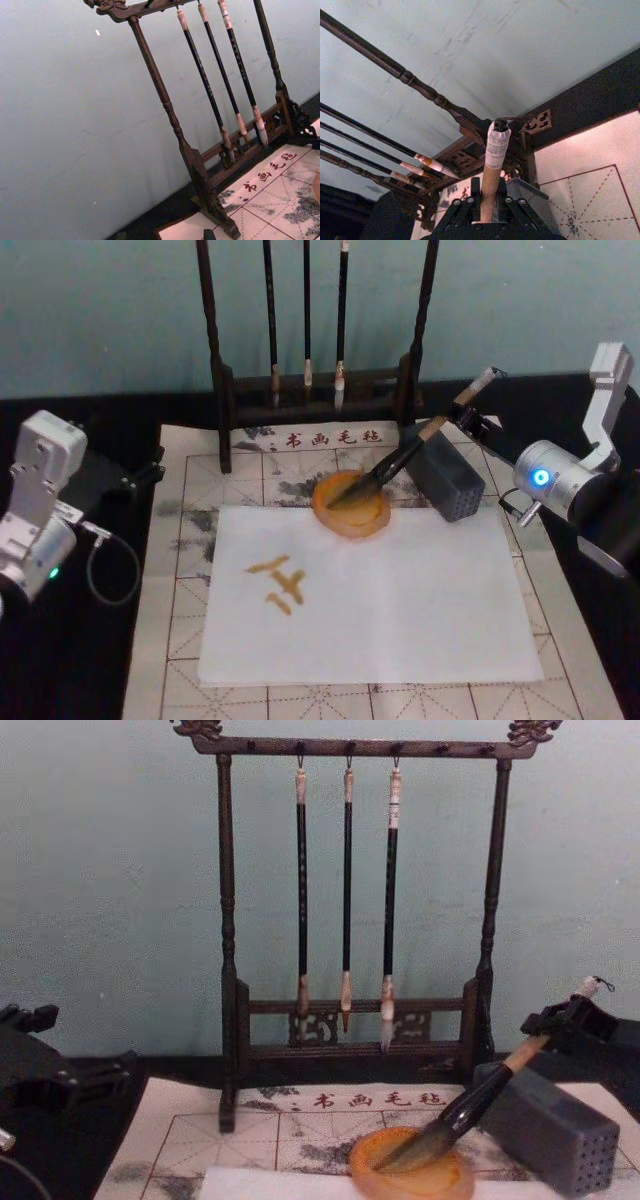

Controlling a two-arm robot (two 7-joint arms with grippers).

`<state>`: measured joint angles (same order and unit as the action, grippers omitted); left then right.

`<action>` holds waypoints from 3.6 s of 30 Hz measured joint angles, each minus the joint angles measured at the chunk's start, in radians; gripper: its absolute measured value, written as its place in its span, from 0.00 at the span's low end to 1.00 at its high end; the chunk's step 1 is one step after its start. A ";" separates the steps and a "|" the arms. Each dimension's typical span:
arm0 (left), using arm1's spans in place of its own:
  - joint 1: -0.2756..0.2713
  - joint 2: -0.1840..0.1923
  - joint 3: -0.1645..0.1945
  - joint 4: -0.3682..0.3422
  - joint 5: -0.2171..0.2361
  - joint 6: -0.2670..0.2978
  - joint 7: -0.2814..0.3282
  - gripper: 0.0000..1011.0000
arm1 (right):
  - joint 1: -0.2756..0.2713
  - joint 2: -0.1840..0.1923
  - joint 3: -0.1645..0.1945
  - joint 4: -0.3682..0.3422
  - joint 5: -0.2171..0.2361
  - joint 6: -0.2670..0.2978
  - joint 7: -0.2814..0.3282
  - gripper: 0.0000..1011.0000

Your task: Pick up the brush from the inkstone, write on the paper, then place the brush back to its original position.

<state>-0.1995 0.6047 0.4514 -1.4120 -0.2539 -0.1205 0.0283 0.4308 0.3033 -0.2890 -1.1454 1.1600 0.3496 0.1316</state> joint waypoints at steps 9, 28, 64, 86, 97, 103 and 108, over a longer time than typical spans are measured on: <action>0.000 0.000 0.000 0.000 0.000 0.000 0.000 0.99 | 0.000 0.000 0.000 0.000 0.000 0.000 0.000 0.20; 0.000 0.000 0.000 0.000 0.000 0.000 0.000 0.99 | 0.001 0.028 -0.047 -0.046 0.008 -0.060 0.032 0.20; 0.000 0.000 0.000 0.000 0.000 0.000 0.000 0.99 | 0.011 0.030 -0.105 -0.073 -0.110 -0.177 0.014 0.20; 0.000 0.000 0.000 0.000 0.000 0.000 0.000 0.99 | 0.001 0.011 -0.065 -0.082 -0.191 -0.216 0.013 0.20; 0.000 0.000 0.000 0.000 0.000 0.000 0.000 0.99 | -0.014 0.009 -0.049 -0.107 -0.239 -0.242 0.029 0.20; 0.000 0.000 0.000 0.000 0.000 0.000 0.000 0.99 | -0.031 0.013 -0.043 -0.134 -0.276 -0.268 0.039 0.20; 0.000 0.000 0.000 0.000 0.000 0.000 0.000 0.99 | -0.053 0.019 -0.029 -0.171 -0.289 -0.274 0.053 0.20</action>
<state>-0.1995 0.6047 0.4514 -1.4120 -0.2539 -0.1205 0.0283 0.3781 0.3223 -0.3176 -1.3159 0.8710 0.0760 0.1846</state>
